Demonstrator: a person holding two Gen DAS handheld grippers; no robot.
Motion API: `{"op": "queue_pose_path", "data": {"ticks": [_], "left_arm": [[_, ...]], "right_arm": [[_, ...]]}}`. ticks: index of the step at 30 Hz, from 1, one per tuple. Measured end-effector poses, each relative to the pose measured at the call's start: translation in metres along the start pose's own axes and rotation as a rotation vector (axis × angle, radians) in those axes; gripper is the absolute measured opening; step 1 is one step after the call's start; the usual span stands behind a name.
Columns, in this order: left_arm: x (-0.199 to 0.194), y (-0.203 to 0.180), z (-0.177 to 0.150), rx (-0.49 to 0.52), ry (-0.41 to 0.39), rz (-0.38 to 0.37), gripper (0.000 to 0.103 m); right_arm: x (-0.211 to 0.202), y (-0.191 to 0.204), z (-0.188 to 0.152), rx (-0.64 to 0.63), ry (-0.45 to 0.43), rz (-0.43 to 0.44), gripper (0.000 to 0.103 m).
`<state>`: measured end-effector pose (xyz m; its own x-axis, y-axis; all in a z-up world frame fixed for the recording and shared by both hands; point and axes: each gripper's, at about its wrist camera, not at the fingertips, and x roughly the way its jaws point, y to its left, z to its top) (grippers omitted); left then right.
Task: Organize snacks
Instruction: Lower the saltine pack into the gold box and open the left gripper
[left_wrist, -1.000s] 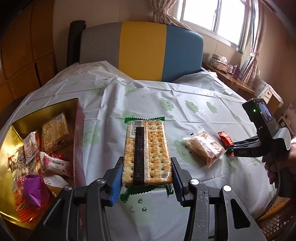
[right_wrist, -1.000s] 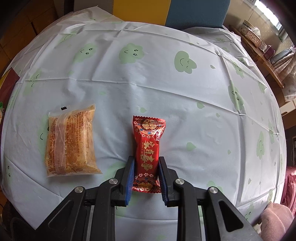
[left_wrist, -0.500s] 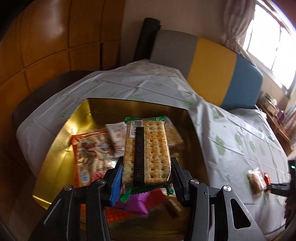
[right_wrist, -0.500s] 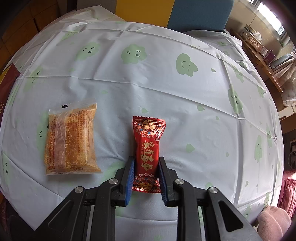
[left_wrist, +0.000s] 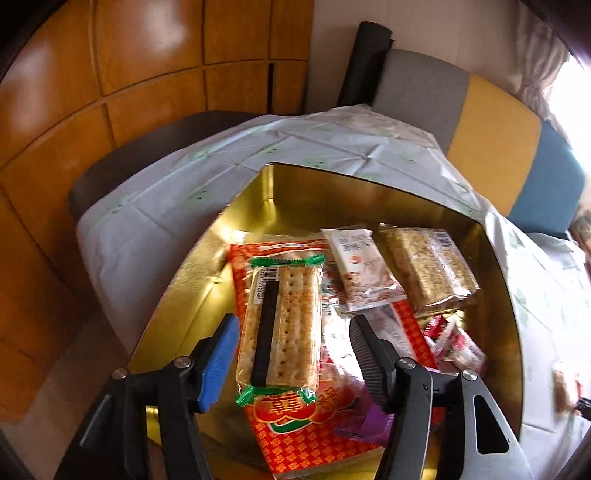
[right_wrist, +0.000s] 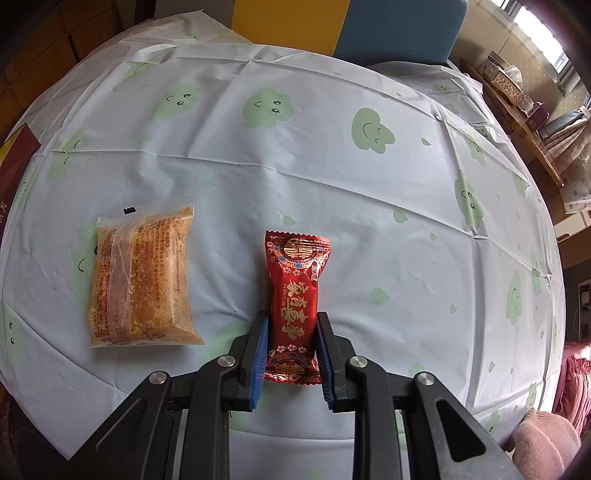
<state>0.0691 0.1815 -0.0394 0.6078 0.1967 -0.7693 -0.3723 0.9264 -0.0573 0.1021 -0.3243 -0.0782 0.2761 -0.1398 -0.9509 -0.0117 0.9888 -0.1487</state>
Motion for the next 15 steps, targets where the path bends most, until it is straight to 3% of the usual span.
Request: {"op": "queue_pose_path", "data": {"ticks": [6, 15], "left_arm": [[-0.015, -0.017, -0.006, 0.059, -0.066, 0.016, 0.062], [-0.035, -0.06, -0.02, 0.18, -0.083, -0.076, 0.062]], "right_arm": [[0.0, 0.0, 0.0, -0.001, 0.0, 0.0, 0.025], [0.001, 0.0, -0.001, 0.0, 0.0, -0.001, 0.025]]}}
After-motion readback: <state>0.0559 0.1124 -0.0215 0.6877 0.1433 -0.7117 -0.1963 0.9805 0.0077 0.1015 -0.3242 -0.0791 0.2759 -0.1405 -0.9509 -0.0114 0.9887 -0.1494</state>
